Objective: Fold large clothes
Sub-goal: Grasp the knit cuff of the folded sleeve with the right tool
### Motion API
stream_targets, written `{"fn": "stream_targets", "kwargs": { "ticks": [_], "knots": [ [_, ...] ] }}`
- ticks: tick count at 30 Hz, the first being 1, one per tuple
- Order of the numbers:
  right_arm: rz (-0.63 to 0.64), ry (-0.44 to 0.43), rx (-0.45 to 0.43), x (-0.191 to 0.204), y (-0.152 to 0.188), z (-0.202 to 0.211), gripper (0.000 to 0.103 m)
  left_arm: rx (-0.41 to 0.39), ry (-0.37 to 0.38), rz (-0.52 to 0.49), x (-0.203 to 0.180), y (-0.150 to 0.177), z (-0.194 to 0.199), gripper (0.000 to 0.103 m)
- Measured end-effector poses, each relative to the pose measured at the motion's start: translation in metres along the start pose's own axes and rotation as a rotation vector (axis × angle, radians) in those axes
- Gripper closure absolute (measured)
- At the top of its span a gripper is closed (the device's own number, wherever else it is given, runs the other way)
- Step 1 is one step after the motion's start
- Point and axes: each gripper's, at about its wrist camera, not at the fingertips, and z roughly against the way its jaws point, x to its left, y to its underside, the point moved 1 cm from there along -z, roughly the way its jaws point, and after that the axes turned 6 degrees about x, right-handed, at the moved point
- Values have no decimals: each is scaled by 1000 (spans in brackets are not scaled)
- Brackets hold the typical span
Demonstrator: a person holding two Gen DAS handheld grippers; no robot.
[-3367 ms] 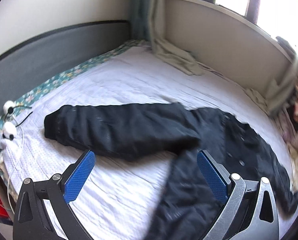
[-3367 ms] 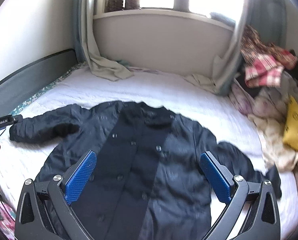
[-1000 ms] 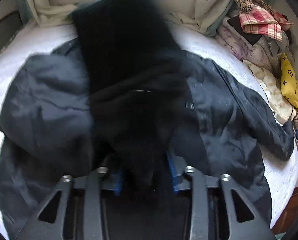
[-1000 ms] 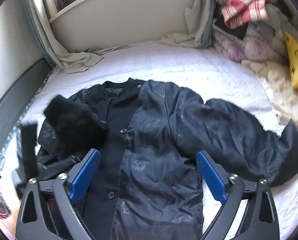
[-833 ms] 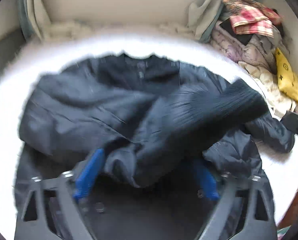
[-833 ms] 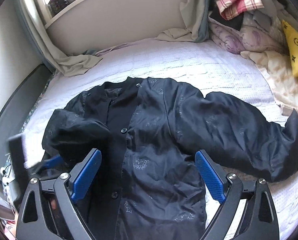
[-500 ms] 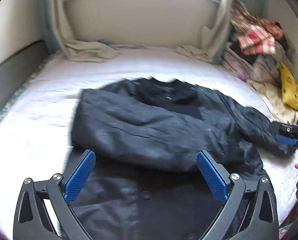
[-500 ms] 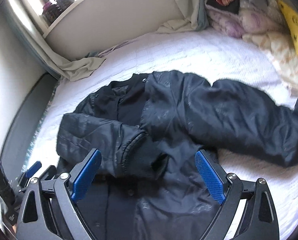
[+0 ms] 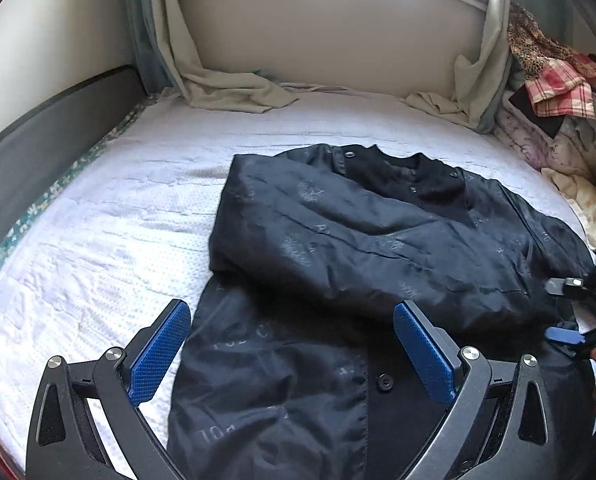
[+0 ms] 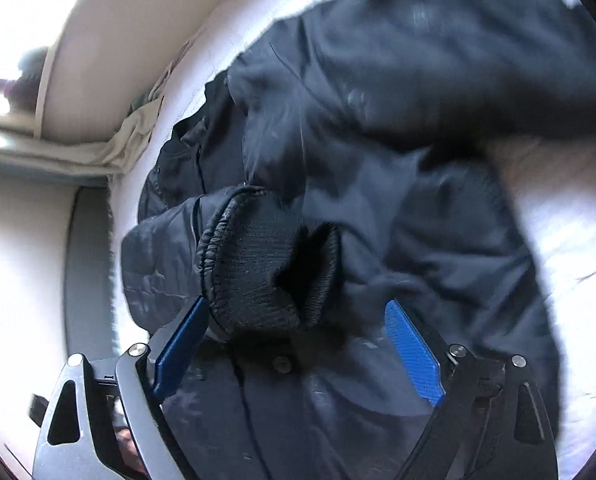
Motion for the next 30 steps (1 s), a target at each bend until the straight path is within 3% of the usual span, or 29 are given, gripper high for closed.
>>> {"fn": "stream_targets", "kwargs": {
  "ticks": [4,6,11,17,24,30],
  "knots": [
    [5,-14,-17,7,-10,-12,17,-8,14,-21,-12,-3,2,0],
    [8,-15,-27,9,-15,-20,23,-3,14,-30,-15,-3,1,0],
    [130,51,-13,33,-16,-35,70,15,29,-38,-23,1,2,0],
    [357,231,-96,84,-13,-33,92,31,42,-16,-24,1,1,0],
    [554,301,-240,123,-32,-10,94,69,41,27,-17,1,-10,0],
    [491,380,-125,89,-42,-47,90,115,29,101,4,-5,-26,0]
  ]
}}
